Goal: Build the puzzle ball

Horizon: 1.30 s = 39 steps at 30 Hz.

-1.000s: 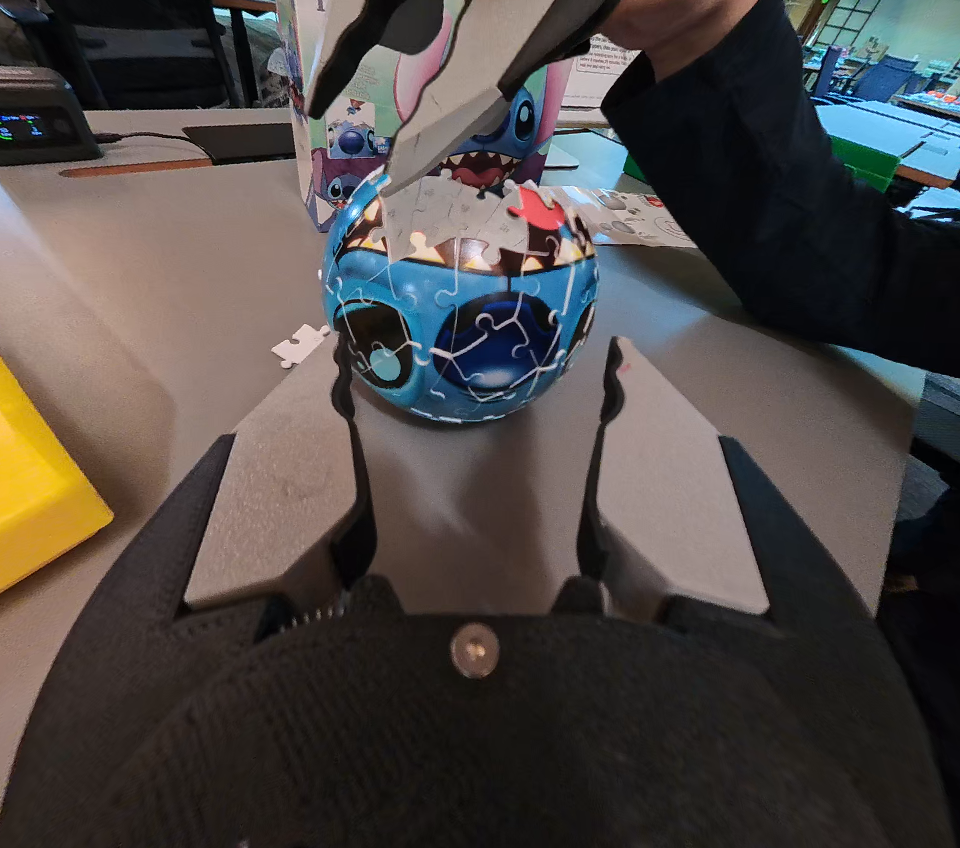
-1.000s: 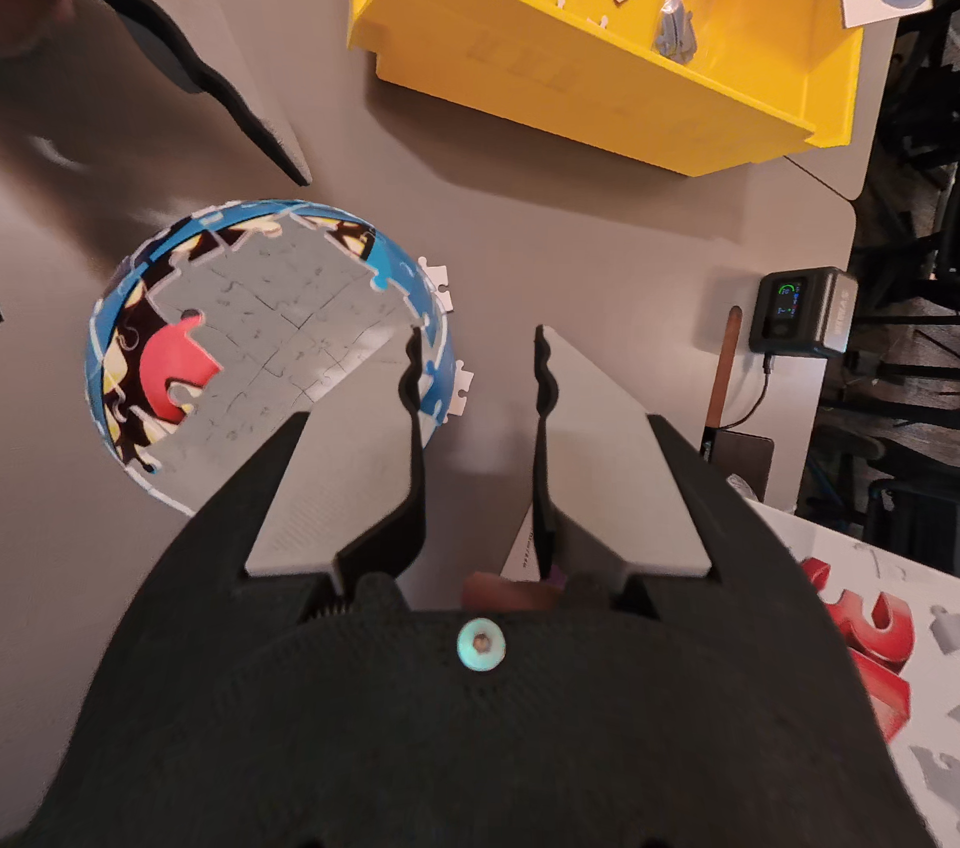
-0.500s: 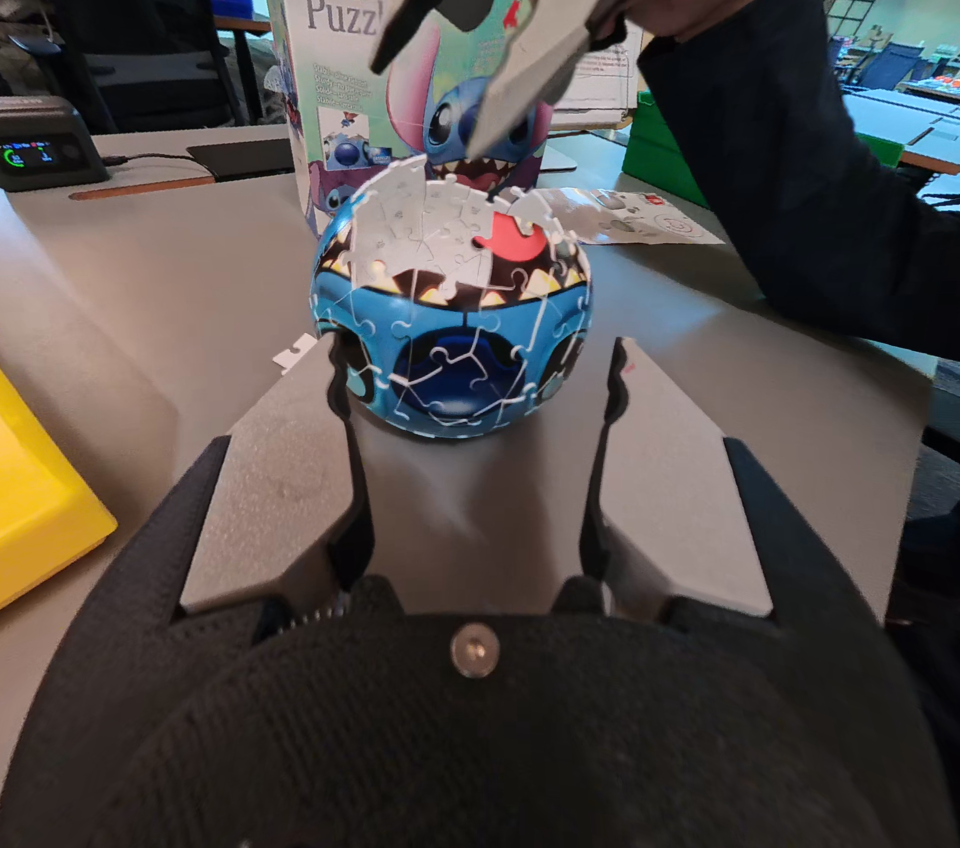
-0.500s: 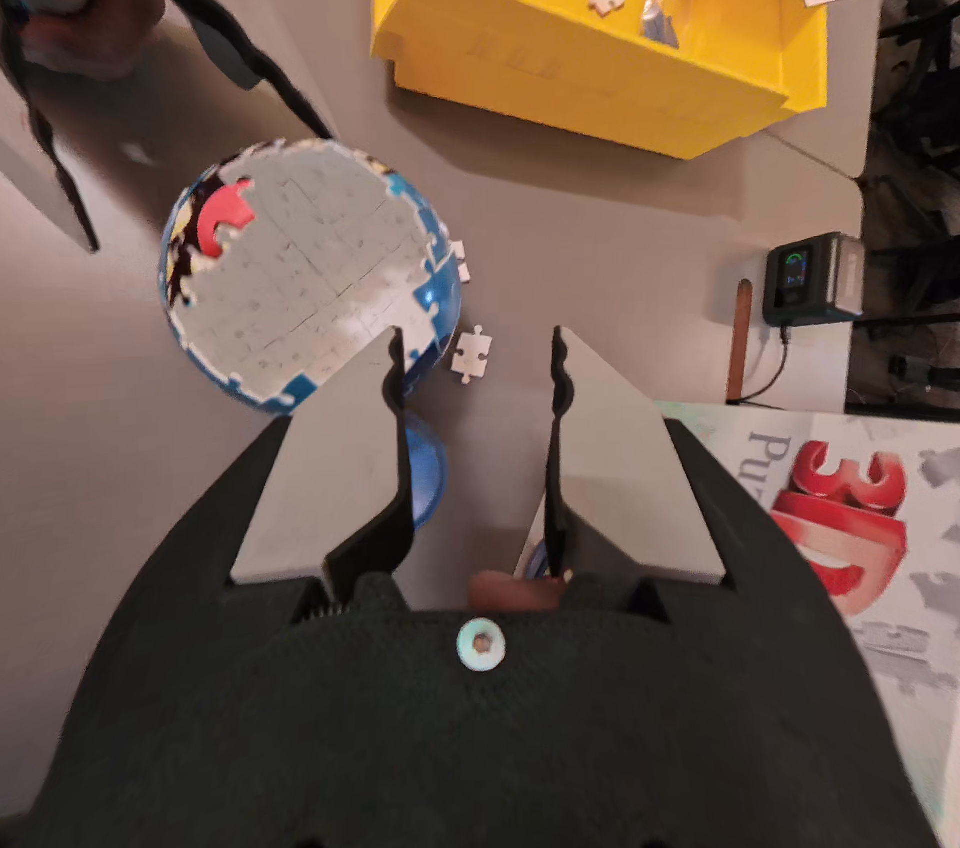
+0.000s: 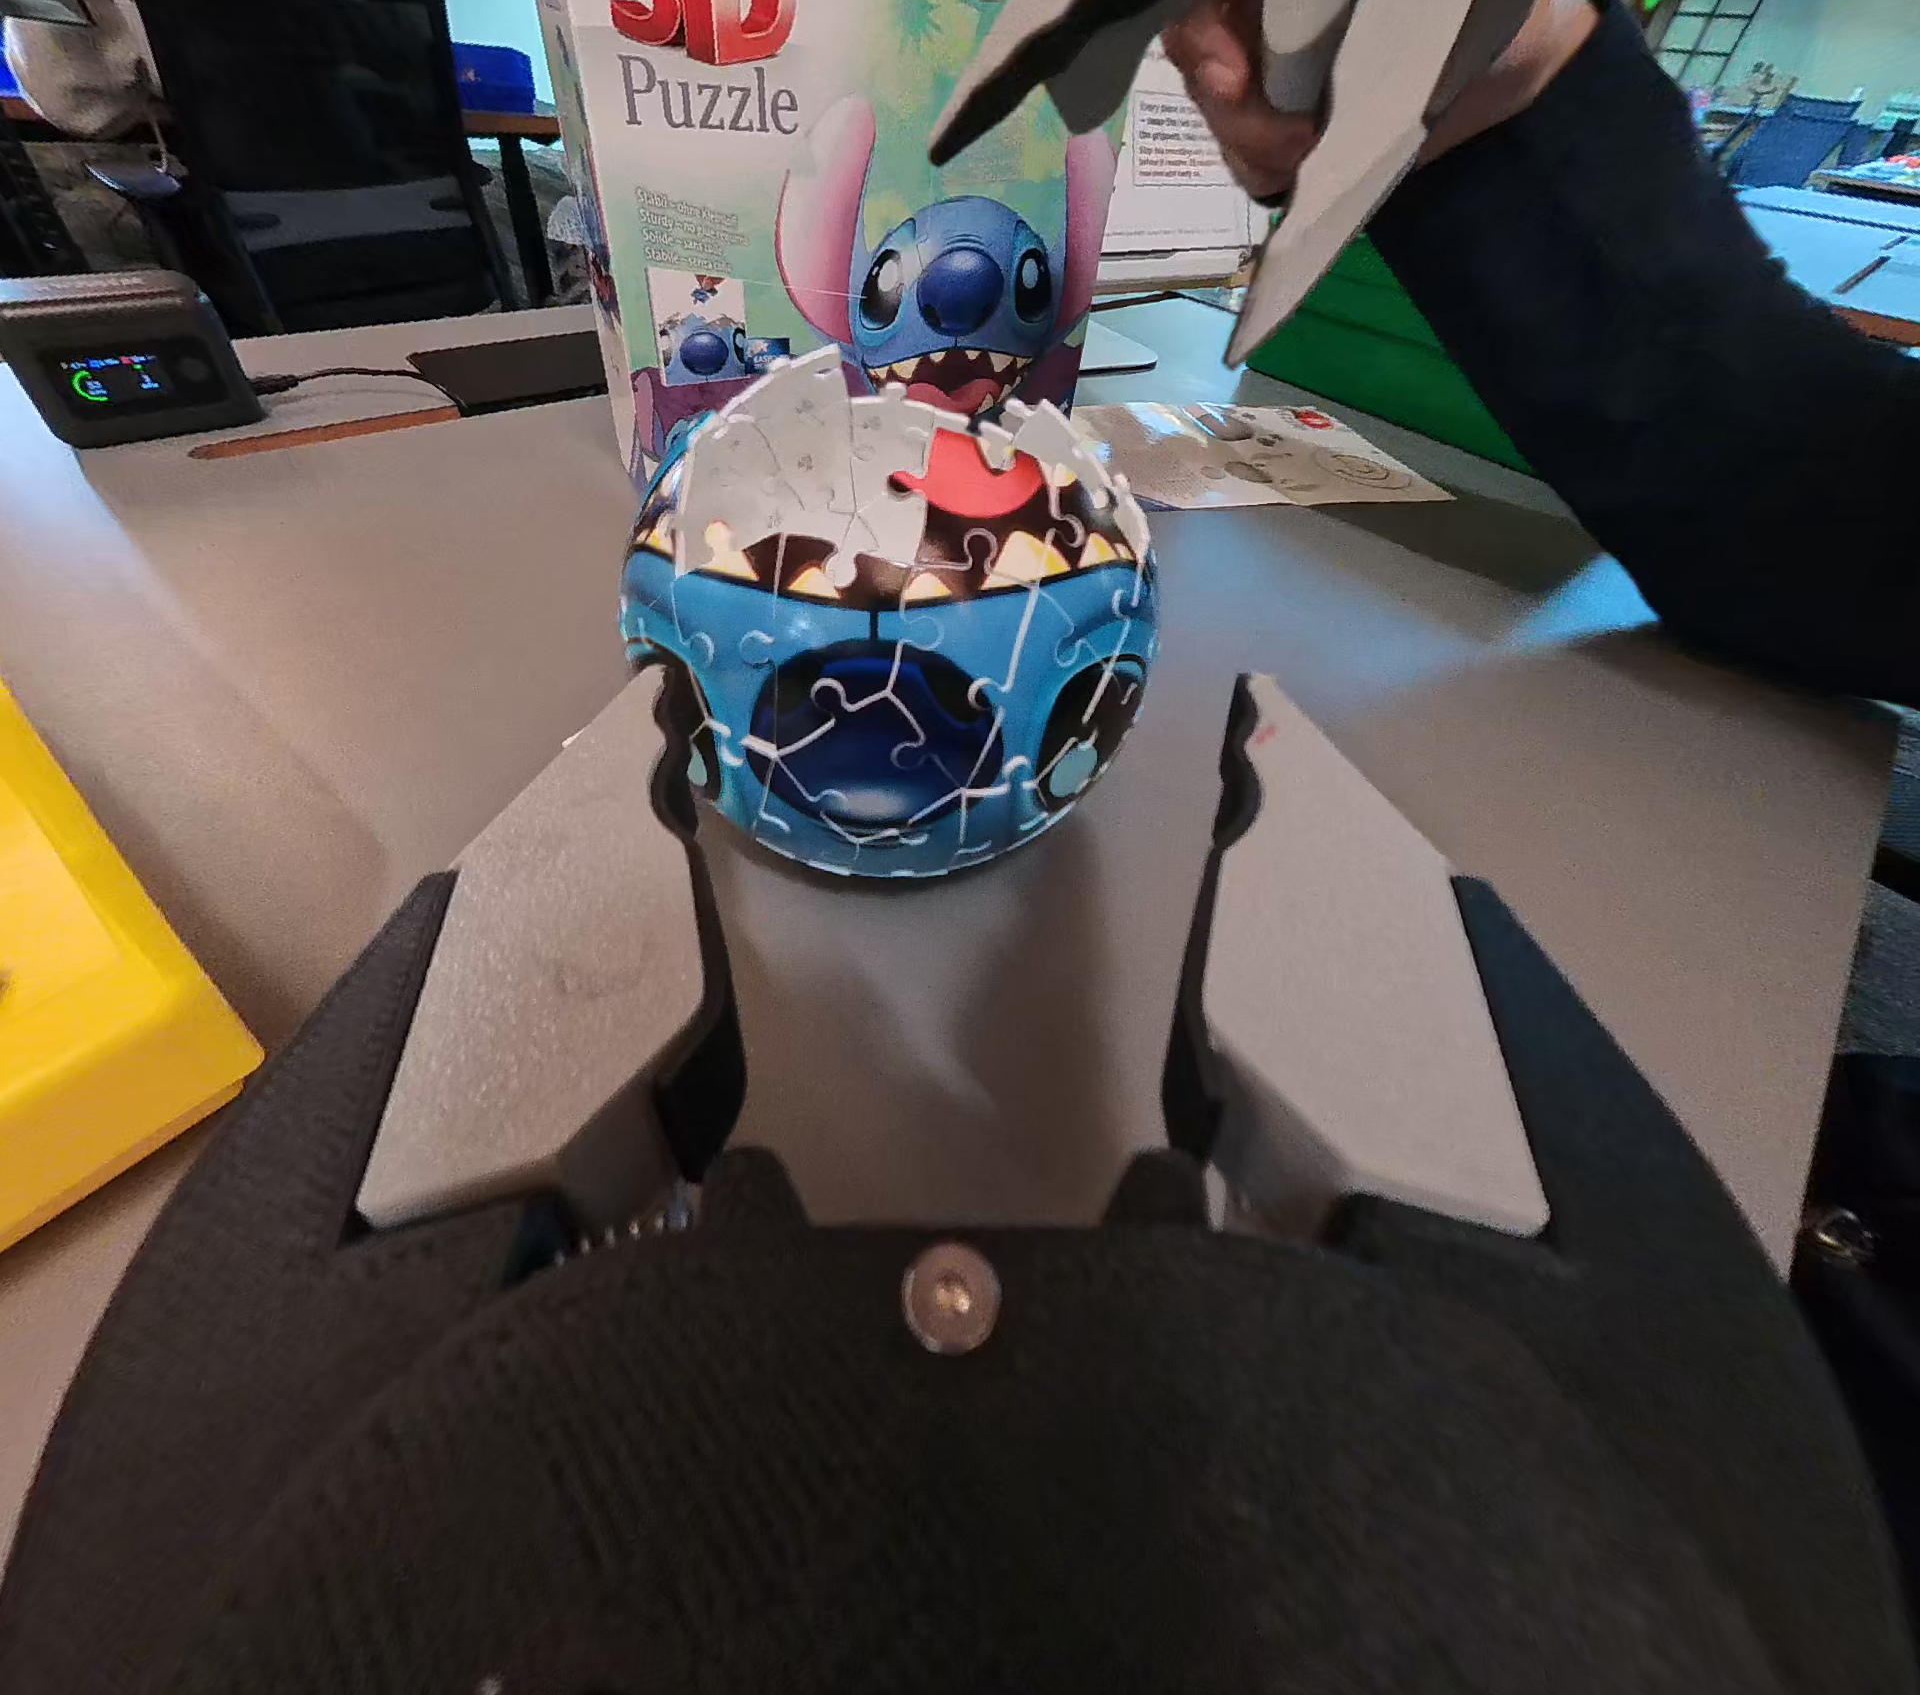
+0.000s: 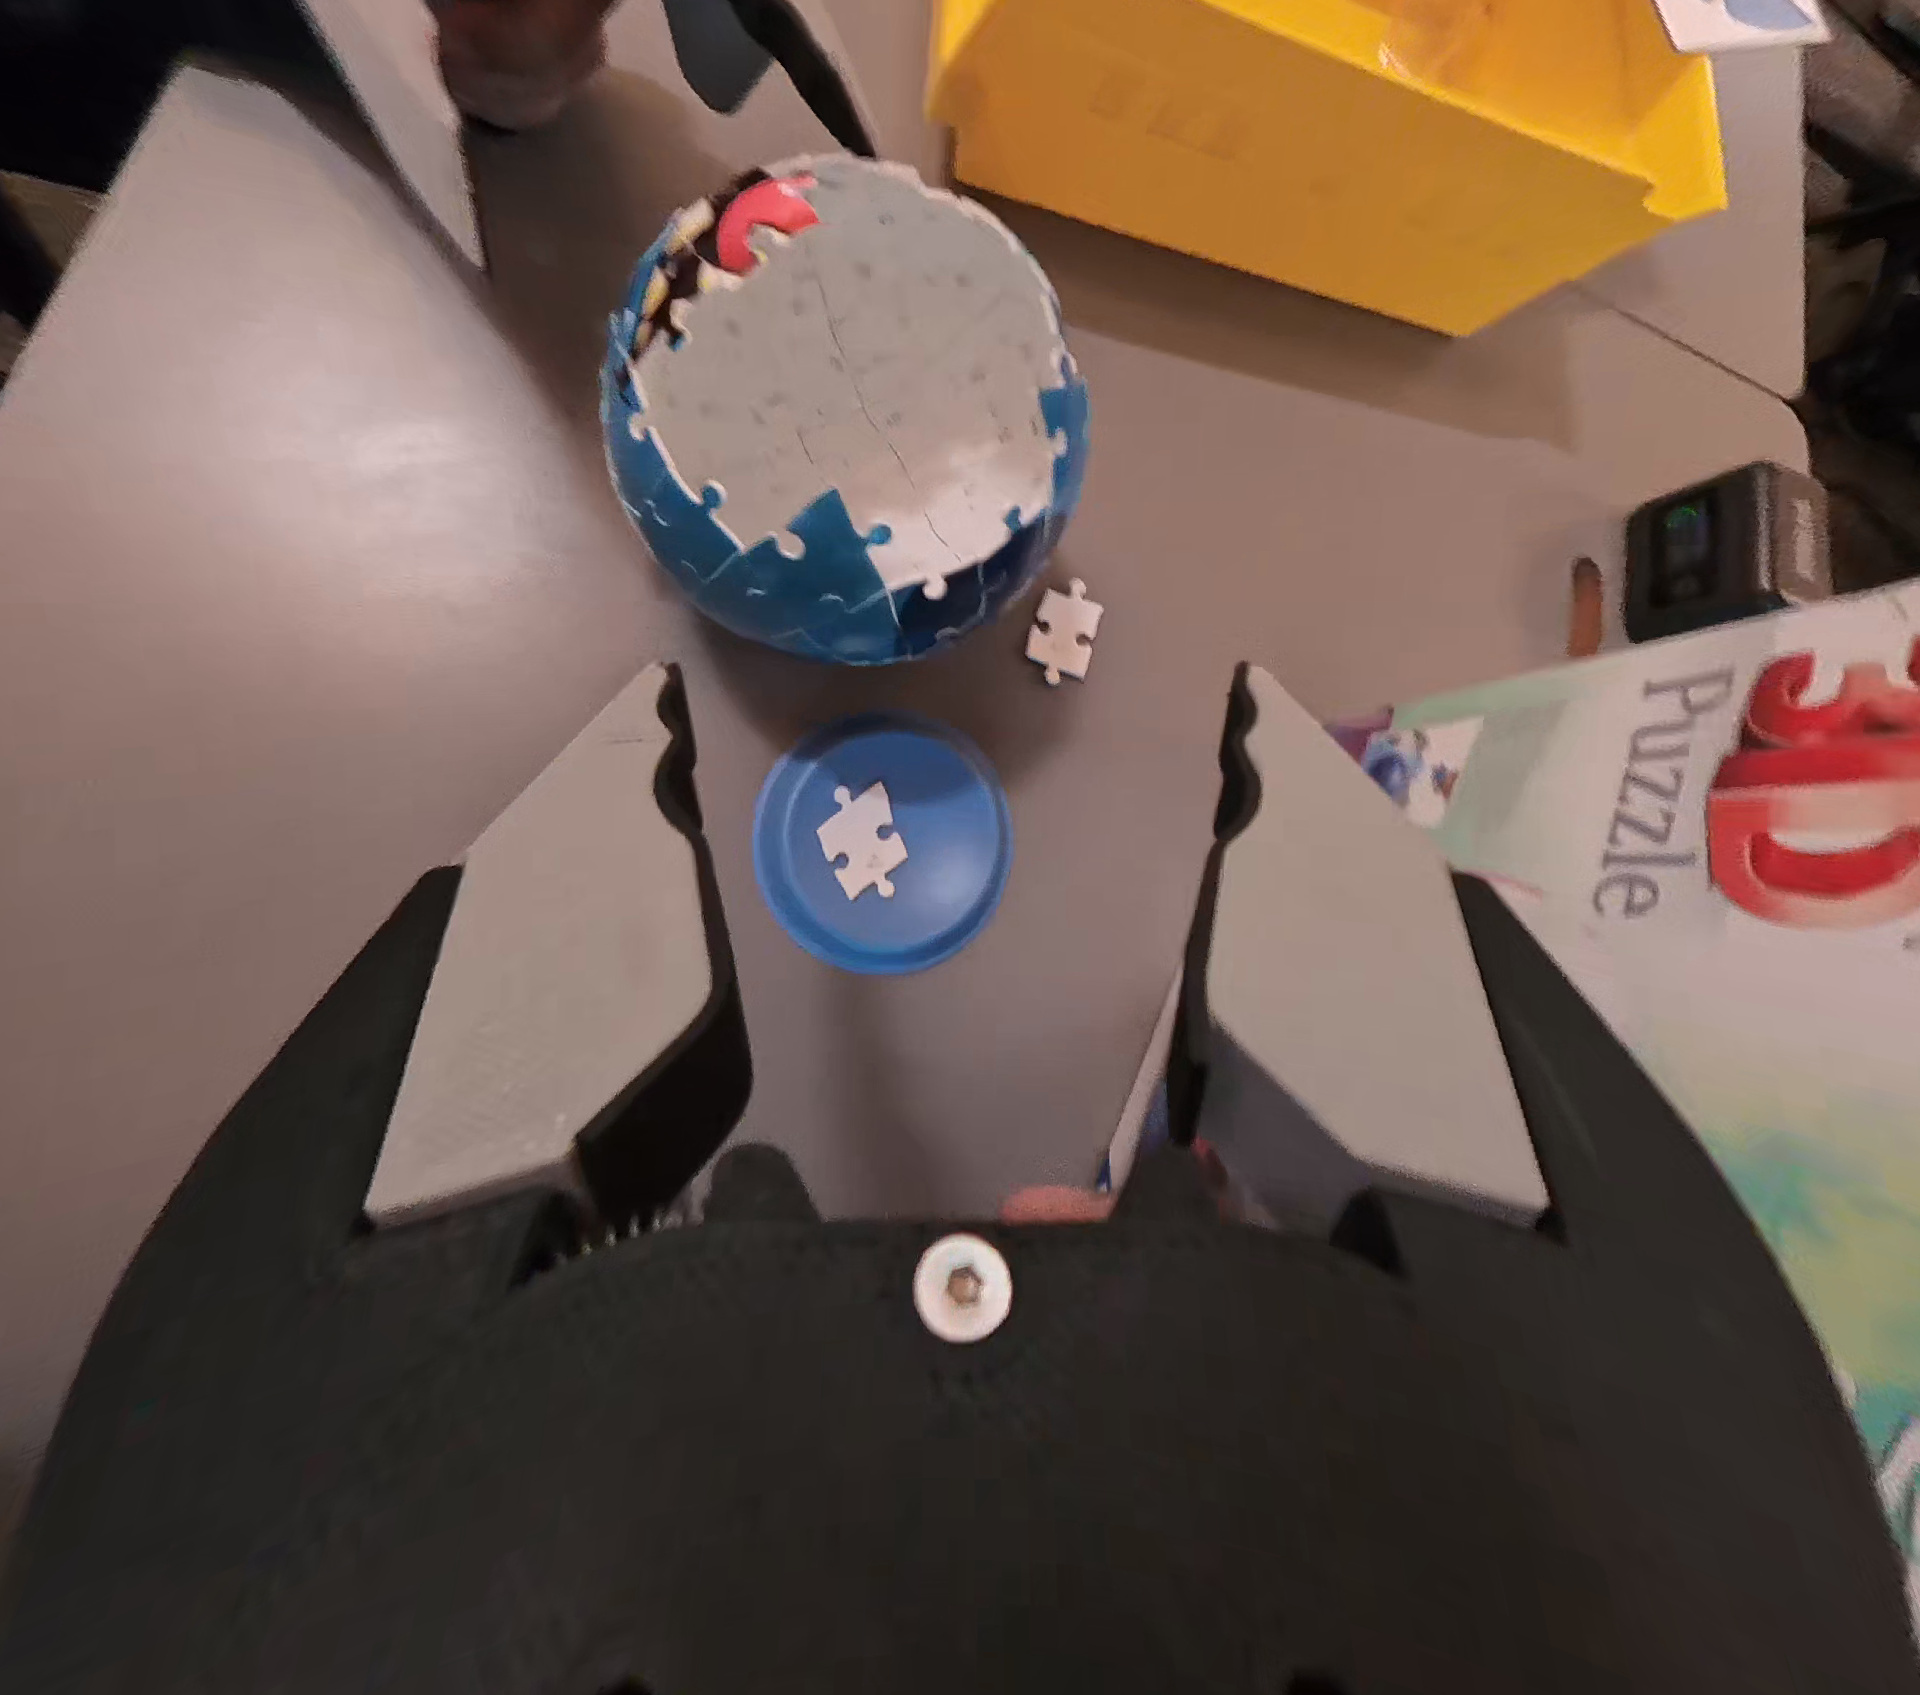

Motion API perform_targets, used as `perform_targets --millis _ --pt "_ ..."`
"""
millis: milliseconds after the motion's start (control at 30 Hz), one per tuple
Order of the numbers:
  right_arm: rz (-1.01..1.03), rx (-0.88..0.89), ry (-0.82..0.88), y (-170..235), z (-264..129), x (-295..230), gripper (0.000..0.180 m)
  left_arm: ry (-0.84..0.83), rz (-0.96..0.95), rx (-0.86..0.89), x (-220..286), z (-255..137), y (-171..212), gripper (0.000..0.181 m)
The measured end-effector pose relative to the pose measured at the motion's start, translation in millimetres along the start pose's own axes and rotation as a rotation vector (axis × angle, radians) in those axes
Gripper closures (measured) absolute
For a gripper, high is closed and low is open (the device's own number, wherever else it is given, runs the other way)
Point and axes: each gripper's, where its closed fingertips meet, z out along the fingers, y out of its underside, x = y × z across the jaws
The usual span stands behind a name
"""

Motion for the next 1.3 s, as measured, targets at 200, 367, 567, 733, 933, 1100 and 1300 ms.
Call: perform_targets --millis 200,367,567,733,933,1100,1300 --pt "0.233 -0.134 0.535 37 -17 69 0.101 -0.066 0.031 0.002 -8 0 -1 0.080" --pt "0.312 -0.045 0.749 28 -43 82 0.110 -0.105 0.063 0.010 -9 -4 -2 0.080" --pt "0.294 0.059 0.835 8 -61 79 0.126 -0.106 0.054 0.013 -10 -4 -3 0.081" --pt "0.281 0.061 0.842 7 -63 77 0.128 -0.106 0.052 0.008 -10 -4 -2 0.081" --pt "0.295 0.047 0.808 12 -54 77 0.130 -0.103 0.050 0.004 -10 -3 -1 0.081" --pt "0.332 0.026 0.654 18 -26 65 0.137 -0.093 0.059 0.001 -8 -3 -1 0.081" --pt "0.380 0.043 0.392 24 5 44 0.163 -0.082 0.069 -0.015 -6 -2 1 0.081"
